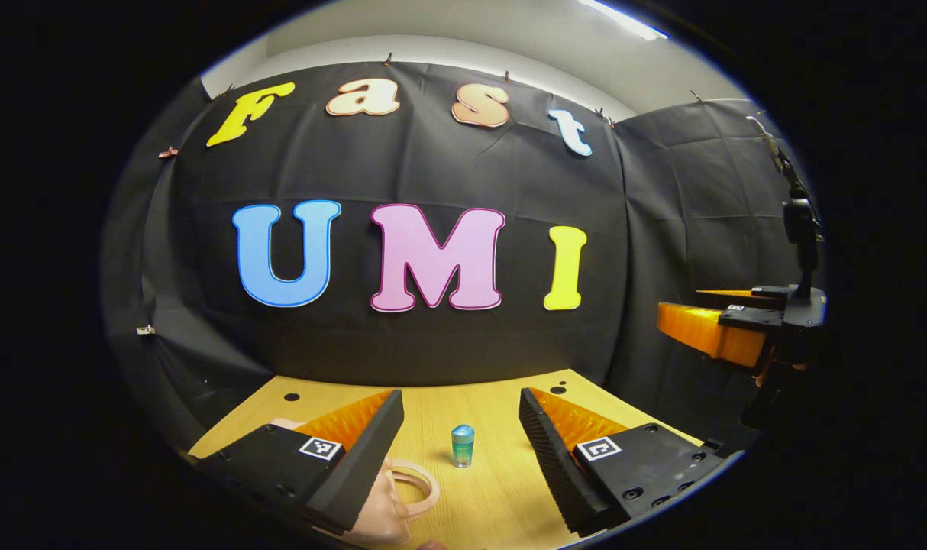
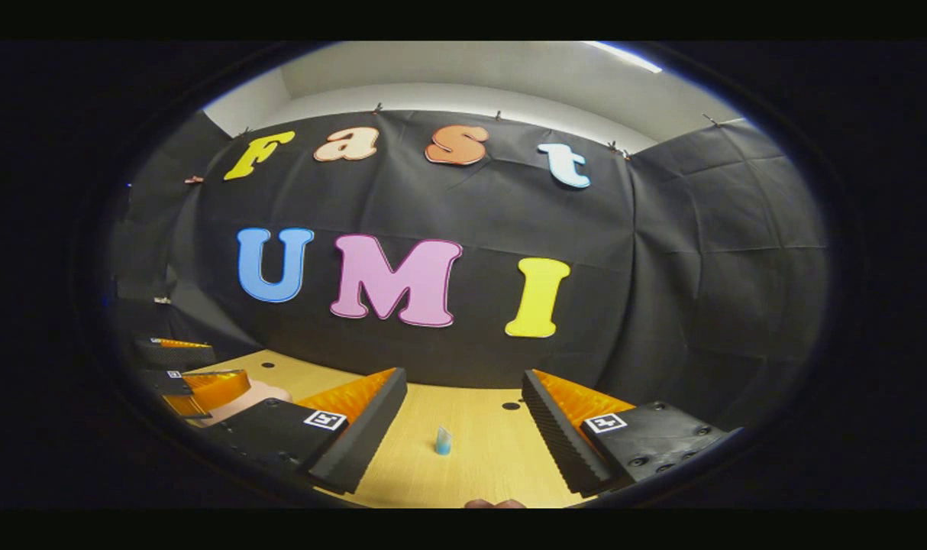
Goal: First open the suitcase, pack the skin care products into it, and then close the suitcase.
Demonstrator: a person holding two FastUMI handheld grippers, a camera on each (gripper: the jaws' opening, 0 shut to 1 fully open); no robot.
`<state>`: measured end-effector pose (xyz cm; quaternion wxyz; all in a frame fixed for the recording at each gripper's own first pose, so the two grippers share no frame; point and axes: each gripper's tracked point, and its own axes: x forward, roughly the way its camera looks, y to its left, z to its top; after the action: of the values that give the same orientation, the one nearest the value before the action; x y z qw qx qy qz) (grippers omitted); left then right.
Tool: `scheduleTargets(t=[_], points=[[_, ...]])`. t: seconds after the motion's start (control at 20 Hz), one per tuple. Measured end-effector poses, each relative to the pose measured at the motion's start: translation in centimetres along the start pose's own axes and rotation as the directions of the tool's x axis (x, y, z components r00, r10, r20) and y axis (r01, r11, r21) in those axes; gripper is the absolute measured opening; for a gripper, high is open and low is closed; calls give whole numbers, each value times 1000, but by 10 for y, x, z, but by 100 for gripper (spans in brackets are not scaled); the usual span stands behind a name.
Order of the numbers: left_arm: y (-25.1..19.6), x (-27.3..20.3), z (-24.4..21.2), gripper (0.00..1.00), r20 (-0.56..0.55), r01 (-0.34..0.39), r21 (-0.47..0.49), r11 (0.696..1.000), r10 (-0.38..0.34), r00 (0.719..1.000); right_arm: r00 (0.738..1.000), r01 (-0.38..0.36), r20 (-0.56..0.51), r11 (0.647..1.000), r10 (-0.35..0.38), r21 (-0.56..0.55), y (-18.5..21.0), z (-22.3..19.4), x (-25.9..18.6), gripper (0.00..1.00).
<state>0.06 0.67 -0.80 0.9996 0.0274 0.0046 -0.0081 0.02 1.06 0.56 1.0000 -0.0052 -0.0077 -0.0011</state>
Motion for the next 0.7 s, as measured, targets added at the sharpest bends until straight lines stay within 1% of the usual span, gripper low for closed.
scheduleTargets(t=[0.1,0.15,0.3,0.4,0.45,0.55,0.65,0.7], points=[[2,-1,-1,96,-9,7,-13,1000,-7,1000,1000,13,4,1000,-13,-2,0,0,-3,97],[3,-2,-3,96,-15,9,-21,1000,-10,1000,1000,18,7,1000,-18,1,-1,0,-5,95],[8,-3,-10,96,-25,9,-14,1000,-9,1000,999,27,21,1000,-27,-6,3,0,-7,97],[5,-2,-24,96,-62,23,1,1000,-23,998,1000,12,24,999,-11,-35,7,-3,-5,96],[1,1,-31,96,-82,39,-12,999,-40,996,999,-1,37,999,3,-49,9,0,-4,96],[-5,10,-53,96,-152,60,-57,997,-68,986,998,-25,63,997,30,-78,11,5,0,96],[0,23,-87,96,-257,23,-74,997,-41,965,995,-50,80,994,58,-98,11,6,10,96],[4,29,-104,96,-320,-8,-80,997,-18,947,994,-67,78,993,75,-95,10,3,14,96]])
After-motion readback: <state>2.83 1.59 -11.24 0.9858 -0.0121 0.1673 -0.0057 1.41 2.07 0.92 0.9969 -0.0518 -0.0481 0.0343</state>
